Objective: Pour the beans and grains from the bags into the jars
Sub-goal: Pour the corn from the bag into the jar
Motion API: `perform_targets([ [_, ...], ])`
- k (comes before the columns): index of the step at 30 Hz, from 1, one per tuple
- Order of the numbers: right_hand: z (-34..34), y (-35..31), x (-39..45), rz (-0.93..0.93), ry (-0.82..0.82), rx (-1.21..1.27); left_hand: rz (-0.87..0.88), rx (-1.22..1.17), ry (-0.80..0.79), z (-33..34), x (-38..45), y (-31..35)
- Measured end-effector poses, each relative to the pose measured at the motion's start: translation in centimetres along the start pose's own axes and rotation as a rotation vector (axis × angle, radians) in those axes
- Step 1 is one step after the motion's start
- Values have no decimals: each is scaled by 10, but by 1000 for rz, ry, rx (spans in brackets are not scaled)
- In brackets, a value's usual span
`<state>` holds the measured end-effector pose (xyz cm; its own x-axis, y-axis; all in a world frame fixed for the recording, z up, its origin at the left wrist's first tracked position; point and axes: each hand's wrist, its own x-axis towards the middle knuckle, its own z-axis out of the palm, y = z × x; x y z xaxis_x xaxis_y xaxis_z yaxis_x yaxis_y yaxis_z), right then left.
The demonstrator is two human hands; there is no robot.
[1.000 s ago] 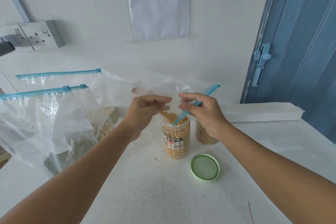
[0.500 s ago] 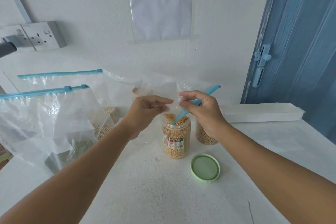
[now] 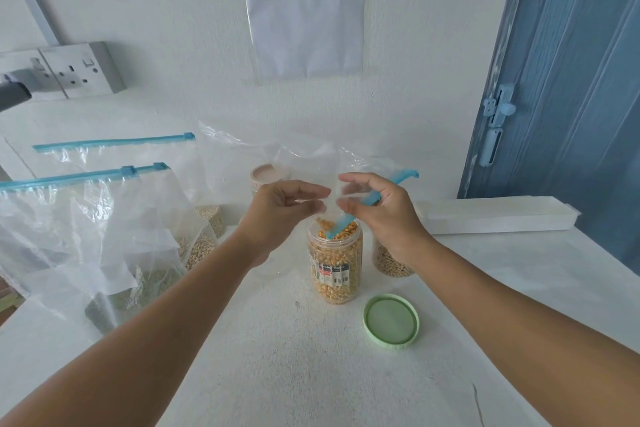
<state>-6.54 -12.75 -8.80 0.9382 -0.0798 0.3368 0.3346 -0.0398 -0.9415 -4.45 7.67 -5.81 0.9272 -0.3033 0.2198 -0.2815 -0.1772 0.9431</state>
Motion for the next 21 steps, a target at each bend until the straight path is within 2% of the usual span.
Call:
perform_targets([
  [16, 9, 3, 7, -8, 78, 19, -1, 85, 13, 0, -1, 0],
  [21, 12, 5, 7, -17, 36, 17, -7, 99, 11, 1, -1, -4],
])
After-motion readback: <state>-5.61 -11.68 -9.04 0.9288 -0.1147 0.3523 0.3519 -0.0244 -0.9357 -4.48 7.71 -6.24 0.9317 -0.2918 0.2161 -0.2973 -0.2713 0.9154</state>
